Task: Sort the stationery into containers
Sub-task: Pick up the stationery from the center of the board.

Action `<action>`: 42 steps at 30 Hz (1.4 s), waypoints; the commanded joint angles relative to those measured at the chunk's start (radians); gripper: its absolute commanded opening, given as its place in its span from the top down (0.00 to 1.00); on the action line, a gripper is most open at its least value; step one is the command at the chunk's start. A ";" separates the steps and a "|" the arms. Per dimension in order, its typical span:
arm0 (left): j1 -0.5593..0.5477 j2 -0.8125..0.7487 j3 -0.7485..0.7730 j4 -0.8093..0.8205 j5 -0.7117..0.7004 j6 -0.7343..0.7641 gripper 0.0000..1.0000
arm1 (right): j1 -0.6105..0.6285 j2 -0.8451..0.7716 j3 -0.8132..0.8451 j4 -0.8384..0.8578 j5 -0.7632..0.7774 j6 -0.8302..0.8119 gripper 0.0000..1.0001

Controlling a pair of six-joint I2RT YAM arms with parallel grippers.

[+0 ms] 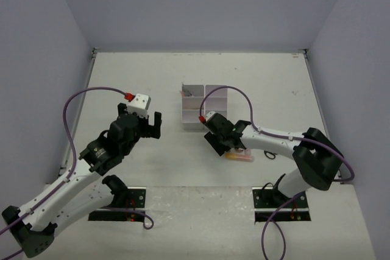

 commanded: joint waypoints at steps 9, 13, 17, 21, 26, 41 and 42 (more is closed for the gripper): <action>0.005 -0.003 -0.014 0.043 0.047 0.037 0.00 | -0.003 0.062 0.071 0.051 0.104 -0.026 0.39; 0.005 -0.001 -0.014 0.044 0.051 0.038 0.00 | -0.002 0.060 0.067 0.057 0.093 -0.038 0.39; 0.005 -0.002 -0.014 0.045 0.052 0.039 0.00 | -0.002 0.084 0.079 0.026 -0.025 -0.061 0.42; 0.005 -0.004 -0.015 0.043 0.052 0.040 0.00 | -0.002 0.101 0.079 0.011 -0.081 -0.069 0.47; 0.005 0.000 -0.017 0.045 0.056 0.042 0.00 | -0.002 0.111 0.086 0.004 -0.098 -0.070 0.48; 0.004 0.013 -0.018 0.046 0.072 0.046 0.00 | 0.013 0.012 0.072 0.032 -0.005 -0.047 0.38; 0.004 0.015 -0.017 0.046 0.073 0.046 0.00 | 0.013 -0.001 0.072 0.034 0.007 -0.047 0.37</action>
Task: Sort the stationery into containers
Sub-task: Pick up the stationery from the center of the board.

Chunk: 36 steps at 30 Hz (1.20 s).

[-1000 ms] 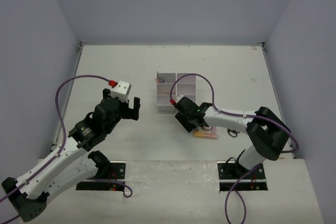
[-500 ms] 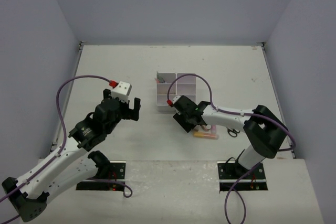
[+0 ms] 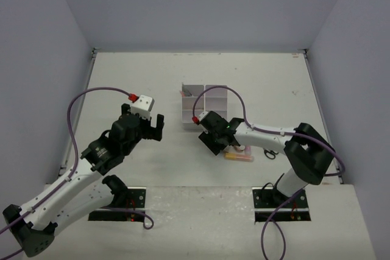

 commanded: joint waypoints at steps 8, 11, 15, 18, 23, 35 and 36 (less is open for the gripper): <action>0.005 0.009 -0.005 0.041 0.016 0.026 0.00 | -0.004 -0.033 0.008 0.004 0.023 0.007 0.38; 0.005 0.008 -0.004 0.042 0.016 0.025 0.00 | -0.005 0.022 0.016 -0.028 -0.030 -0.004 0.39; 0.005 0.008 -0.006 0.042 0.017 0.026 0.00 | -0.009 0.055 0.024 -0.037 -0.058 -0.006 0.40; 0.004 0.003 -0.005 0.042 0.018 0.027 0.00 | -0.014 0.080 0.029 -0.041 -0.066 -0.004 0.40; 0.004 -0.006 -0.008 0.042 0.017 0.027 0.00 | -0.015 0.059 0.035 -0.041 -0.061 0.001 0.59; 0.005 -0.004 -0.007 0.042 0.016 0.027 0.00 | -0.013 -0.139 0.007 0.055 -0.003 0.031 0.87; 0.005 -0.004 -0.006 0.042 0.016 0.027 0.00 | -0.014 -0.148 0.009 0.053 0.001 0.031 0.87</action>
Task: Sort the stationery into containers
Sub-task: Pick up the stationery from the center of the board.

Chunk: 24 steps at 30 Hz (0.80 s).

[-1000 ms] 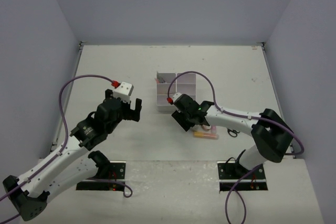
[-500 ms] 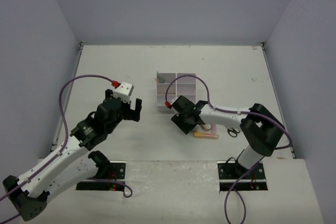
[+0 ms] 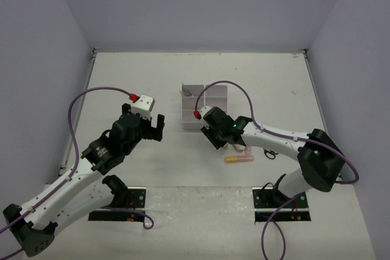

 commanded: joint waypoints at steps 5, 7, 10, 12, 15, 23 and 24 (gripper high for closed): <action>0.004 -0.006 -0.004 0.039 0.007 0.024 0.00 | 0.023 -0.115 0.040 0.018 0.039 0.011 0.88; 0.004 -0.006 -0.005 0.038 0.004 0.023 0.00 | 0.040 -0.137 0.072 0.019 0.027 0.001 0.88; 0.005 -0.006 -0.004 0.037 0.000 0.023 0.00 | 0.063 -0.154 0.109 0.026 0.020 -0.030 0.88; 0.004 -0.006 -0.005 0.037 -0.003 0.022 0.00 | 0.085 -0.147 0.150 0.040 0.025 -0.076 0.88; 0.004 -0.008 -0.005 0.036 -0.007 0.022 0.00 | 0.117 -0.095 0.195 0.071 0.066 -0.184 0.88; 0.005 -0.005 -0.003 0.038 -0.004 0.021 0.00 | 0.118 0.075 0.360 0.082 0.111 -0.358 0.88; 0.005 -0.005 -0.004 0.038 -0.002 0.021 0.00 | 0.118 0.096 0.384 0.077 0.114 -0.375 0.88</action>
